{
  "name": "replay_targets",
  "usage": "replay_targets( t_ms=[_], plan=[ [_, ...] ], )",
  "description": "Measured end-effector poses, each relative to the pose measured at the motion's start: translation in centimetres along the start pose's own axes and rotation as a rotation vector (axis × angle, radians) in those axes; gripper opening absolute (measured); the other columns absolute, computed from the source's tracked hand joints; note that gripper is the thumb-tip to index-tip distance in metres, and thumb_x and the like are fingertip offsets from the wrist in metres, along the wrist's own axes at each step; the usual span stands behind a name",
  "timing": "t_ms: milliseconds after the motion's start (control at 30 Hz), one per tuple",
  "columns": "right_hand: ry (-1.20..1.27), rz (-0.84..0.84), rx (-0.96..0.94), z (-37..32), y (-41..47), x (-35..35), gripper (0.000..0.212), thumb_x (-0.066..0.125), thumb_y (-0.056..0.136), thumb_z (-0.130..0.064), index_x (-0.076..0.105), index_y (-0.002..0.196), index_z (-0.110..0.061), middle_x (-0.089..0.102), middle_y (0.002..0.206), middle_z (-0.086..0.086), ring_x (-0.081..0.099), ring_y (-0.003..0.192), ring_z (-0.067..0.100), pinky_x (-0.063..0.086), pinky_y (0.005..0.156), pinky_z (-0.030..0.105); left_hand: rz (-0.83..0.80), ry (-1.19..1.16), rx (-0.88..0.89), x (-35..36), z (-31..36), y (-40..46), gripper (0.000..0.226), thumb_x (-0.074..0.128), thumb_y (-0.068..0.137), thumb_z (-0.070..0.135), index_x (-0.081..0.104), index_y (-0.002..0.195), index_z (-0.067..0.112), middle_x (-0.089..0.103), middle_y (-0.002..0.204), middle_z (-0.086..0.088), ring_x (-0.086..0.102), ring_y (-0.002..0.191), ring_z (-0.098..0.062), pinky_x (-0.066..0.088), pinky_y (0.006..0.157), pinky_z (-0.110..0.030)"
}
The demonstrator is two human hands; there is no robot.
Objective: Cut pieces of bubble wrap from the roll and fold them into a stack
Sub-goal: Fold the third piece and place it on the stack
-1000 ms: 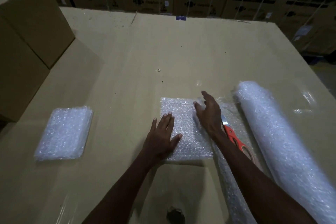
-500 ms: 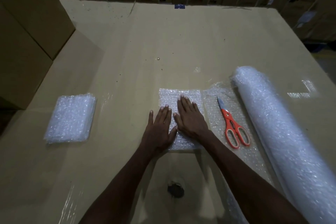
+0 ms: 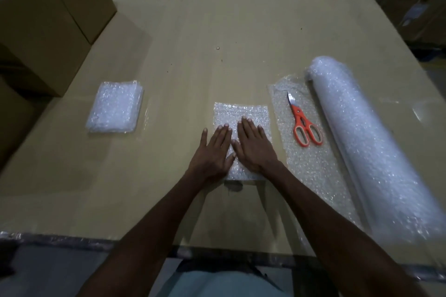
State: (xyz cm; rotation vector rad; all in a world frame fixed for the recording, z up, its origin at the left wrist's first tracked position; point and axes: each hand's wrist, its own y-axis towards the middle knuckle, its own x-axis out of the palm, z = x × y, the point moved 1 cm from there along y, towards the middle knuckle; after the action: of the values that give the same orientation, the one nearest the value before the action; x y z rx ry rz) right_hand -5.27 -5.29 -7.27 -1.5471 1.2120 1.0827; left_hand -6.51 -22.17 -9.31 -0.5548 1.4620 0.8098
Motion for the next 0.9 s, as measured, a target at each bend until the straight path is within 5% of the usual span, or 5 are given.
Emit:
replay_targets(
  t_ms=[200,333,567,733,900],
  plan=[
    [0.146,0.24,-0.156,0.5,-5.0,-2.0,0.06,0.037,0.101,-0.048,0.066,0.13,-0.004,0.063,0.139,0.015,0.066,0.12,0.033,0.057,0.094,0.049,-0.1,-0.153,0.192,-3.2,-0.7,-1.2,0.074,0.035,0.097,0.058,0.038,0.15,0.007,0.038,0.157,-0.012,0.039,0.141,-0.027,0.034,0.113,-0.048],
    [0.169,0.205,-0.26,2.2,-9.0,-2.5,0.064,0.056,0.088,-0.064,0.072,0.122,-0.013,0.07,0.132,0.003,0.071,0.111,0.025,0.06,0.086,0.04,-0.12,-0.298,0.216,-4.9,-1.3,-3.8,0.054,0.056,0.089,0.061,0.046,0.125,0.021,0.055,0.125,0.004,0.058,0.096,-0.021,0.049,0.074,-0.039],
    [0.063,0.154,-0.317,3.5,-9.2,-2.9,0.049,0.063,0.087,-0.043,0.07,0.125,-0.014,0.073,0.123,0.007,0.072,0.103,0.031,0.061,0.078,0.043,0.005,-0.322,0.168,-5.4,-0.6,-3.9,0.019,0.053,0.093,0.034,0.058,0.105,0.02,0.067,0.097,0.002,0.063,0.076,-0.028,0.048,0.062,-0.037],
    [0.531,0.13,-0.092,4.1,-7.3,-4.8,0.017,0.08,0.084,-0.023,0.079,0.101,-0.018,0.079,0.097,-0.003,0.074,0.087,0.011,0.056,0.08,0.03,0.109,-0.539,-0.045,-6.6,-1.2,-2.7,0.025,0.054,0.092,0.045,0.061,0.1,0.023,0.057,0.057,0.004,0.053,0.054,-0.019,0.041,0.056,-0.033],
    [0.876,0.111,0.09,4.3,-3.7,-7.2,0.016,0.083,0.083,-0.009,0.077,0.095,-0.016,0.078,0.083,0.003,0.07,0.072,0.012,0.058,0.073,0.028,0.232,-0.61,-0.3,-6.9,-2.4,-0.2,0.045,0.067,0.091,0.04,0.053,0.13,0.024,0.064,0.099,0.009,0.062,0.085,-0.011,0.051,0.076,-0.031]
  ],
)
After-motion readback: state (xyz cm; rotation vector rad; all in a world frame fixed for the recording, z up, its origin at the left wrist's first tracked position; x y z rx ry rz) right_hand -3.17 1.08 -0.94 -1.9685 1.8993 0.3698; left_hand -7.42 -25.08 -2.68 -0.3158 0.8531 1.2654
